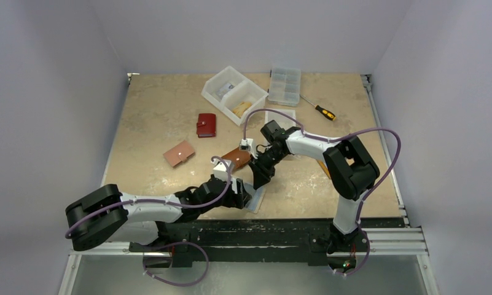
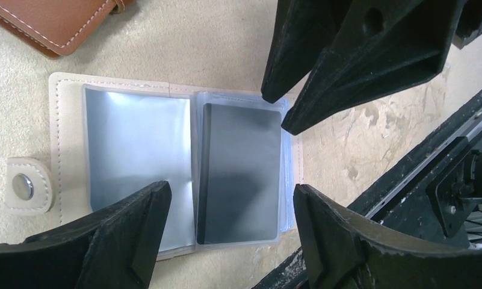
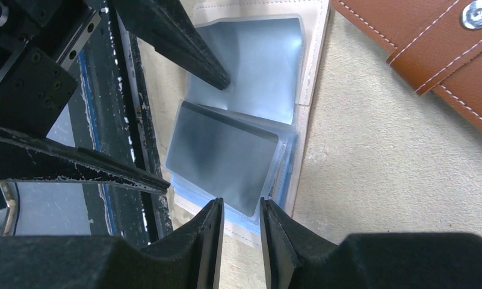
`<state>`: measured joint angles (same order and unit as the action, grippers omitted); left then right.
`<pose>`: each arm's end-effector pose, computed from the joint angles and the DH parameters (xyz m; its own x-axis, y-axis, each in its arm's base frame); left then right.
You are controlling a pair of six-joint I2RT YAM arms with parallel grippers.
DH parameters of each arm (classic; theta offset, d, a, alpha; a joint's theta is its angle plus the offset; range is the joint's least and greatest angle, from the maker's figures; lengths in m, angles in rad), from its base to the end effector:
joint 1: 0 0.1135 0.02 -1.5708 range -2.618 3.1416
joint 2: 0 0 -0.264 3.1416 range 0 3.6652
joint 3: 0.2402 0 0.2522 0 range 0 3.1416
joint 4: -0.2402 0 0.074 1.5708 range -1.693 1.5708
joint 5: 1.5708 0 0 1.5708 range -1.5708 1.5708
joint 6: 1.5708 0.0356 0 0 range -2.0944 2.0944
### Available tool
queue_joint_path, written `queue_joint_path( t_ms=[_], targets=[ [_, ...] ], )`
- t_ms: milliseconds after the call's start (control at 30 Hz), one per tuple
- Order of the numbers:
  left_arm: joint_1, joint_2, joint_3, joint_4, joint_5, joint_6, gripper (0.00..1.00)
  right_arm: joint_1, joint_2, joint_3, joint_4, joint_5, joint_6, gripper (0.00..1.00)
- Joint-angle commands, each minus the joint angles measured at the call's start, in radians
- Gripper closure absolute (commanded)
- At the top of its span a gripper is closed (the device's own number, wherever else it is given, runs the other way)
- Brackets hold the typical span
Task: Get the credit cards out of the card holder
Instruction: Remove the credit card from the card holder.
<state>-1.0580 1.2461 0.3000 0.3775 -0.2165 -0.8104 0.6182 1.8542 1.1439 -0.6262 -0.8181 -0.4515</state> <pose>0.1143 -0.1874 0.1415 -0.7344 -0.1381 -0.6646 0.3339 0.7789 -0.5308 0.2632 0.2191 0.1571 -0.4801 -0.7075 -0.5186 -0.8266 0.1670 0.5375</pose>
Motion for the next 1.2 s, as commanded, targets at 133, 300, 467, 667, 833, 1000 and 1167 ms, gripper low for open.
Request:
queue_joint_path(
  t_ms=[133, 300, 467, 667, 833, 1000, 1167],
  targets=[
    [-0.067, 0.019, 0.06, -0.123, -0.071, 0.042, 0.18, 0.004, 0.014, 0.03, -0.014, -0.07, 0.024, 0.64],
    [-0.105, 0.07, 0.093, -0.13, -0.108, 0.064, 0.15, 0.004, 0.009, 0.031, -0.017, -0.134, 0.038, 0.64],
    [-0.123, 0.055, 0.092, -0.119, -0.116, 0.082, 0.14, 0.005, 0.016, 0.038, -0.021, -0.157, 0.043, 0.64],
    [-0.123, 0.057, 0.101, -0.18, -0.173, 0.061, 0.13, 0.001, -0.019, 0.046, -0.01, -0.063, 0.014, 0.62],
    [-0.125, 0.046, 0.114, -0.182, -0.179, 0.05, 0.14, -0.009, -0.067, 0.058, -0.056, 0.025, -0.073, 0.59],
    [-0.126, 0.038, 0.139, -0.219, -0.172, 0.047, 0.15, -0.074, -0.224, 0.033, -0.134, 0.09, -0.256, 0.53],
    [-0.126, 0.053, 0.167, -0.258, -0.176, 0.071, 0.15, -0.145, -0.363, 0.014, -0.164, 0.091, -0.363, 0.5]
  ],
)
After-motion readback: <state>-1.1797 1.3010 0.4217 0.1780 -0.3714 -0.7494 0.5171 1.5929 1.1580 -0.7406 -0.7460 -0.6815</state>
